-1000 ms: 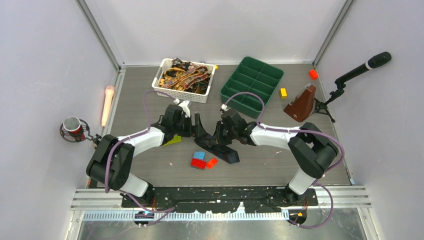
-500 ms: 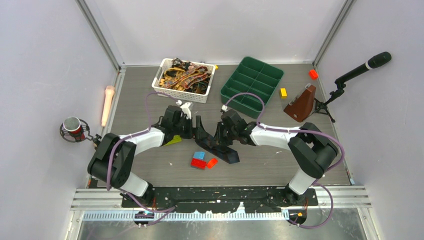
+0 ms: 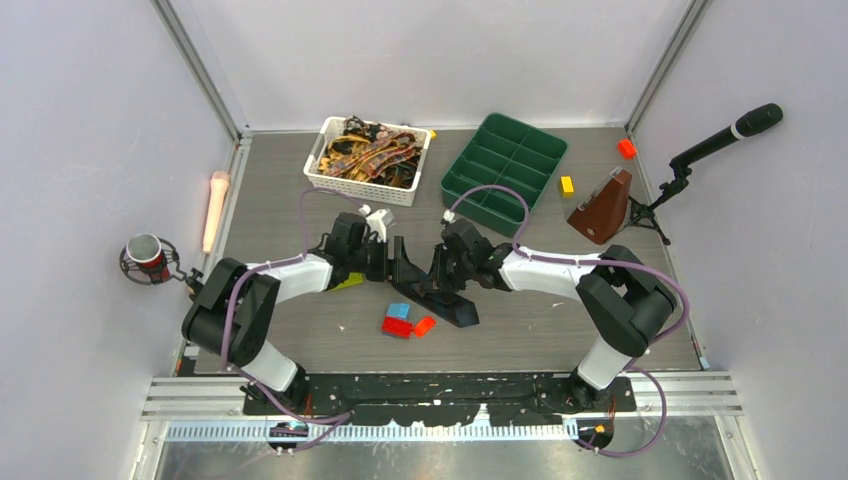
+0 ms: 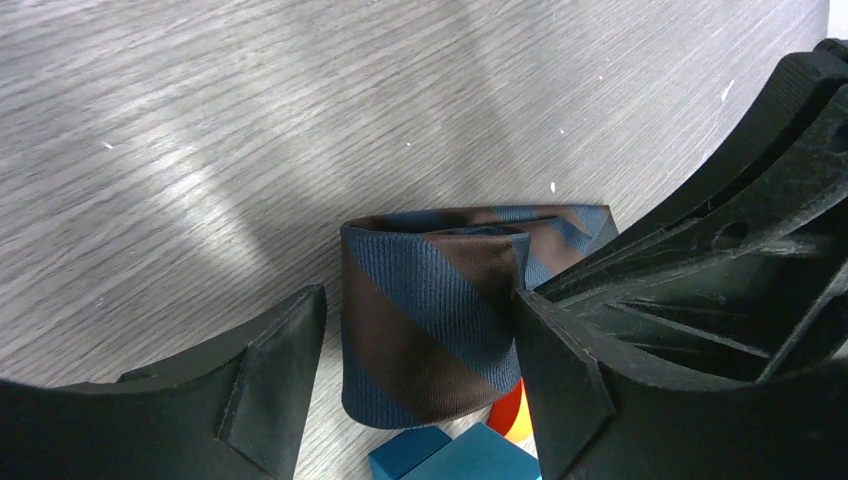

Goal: Roll the ties
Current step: Roll the tie at the center of the board.

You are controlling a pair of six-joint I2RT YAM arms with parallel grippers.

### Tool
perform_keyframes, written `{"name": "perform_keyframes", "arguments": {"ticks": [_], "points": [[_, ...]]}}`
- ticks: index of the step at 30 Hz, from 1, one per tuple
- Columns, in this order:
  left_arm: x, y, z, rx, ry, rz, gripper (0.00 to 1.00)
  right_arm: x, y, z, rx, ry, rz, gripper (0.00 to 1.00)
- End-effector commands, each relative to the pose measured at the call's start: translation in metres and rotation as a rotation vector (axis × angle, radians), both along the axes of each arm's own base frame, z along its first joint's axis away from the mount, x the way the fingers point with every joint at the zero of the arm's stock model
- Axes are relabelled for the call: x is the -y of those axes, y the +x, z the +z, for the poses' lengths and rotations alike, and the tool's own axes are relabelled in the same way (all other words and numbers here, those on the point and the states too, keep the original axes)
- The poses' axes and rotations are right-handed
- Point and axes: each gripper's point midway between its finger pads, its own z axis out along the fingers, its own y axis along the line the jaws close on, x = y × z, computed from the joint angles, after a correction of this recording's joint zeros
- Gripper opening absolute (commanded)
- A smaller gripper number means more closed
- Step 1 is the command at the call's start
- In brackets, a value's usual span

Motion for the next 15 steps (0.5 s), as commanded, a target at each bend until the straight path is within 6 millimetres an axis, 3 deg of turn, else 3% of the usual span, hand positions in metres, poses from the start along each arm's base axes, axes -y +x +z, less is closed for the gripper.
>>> {"name": "perform_keyframes", "arguments": {"ticks": [1, 10, 15], "points": [[0.008, 0.001, 0.006, 0.012, -0.059, -0.035, 0.68, 0.005, 0.007, -0.003, 0.020, -0.046, -0.021, 0.05], [0.009, 0.003, 0.008, 0.012, -0.056, -0.040, 0.57, 0.005, 0.008, 0.002, 0.034, -0.049, -0.014, 0.06], [0.008, 0.004, 0.008, 0.008, -0.029, -0.043, 0.53, 0.004, 0.009, 0.018, 0.089, -0.009, -0.002, 0.12]]}}
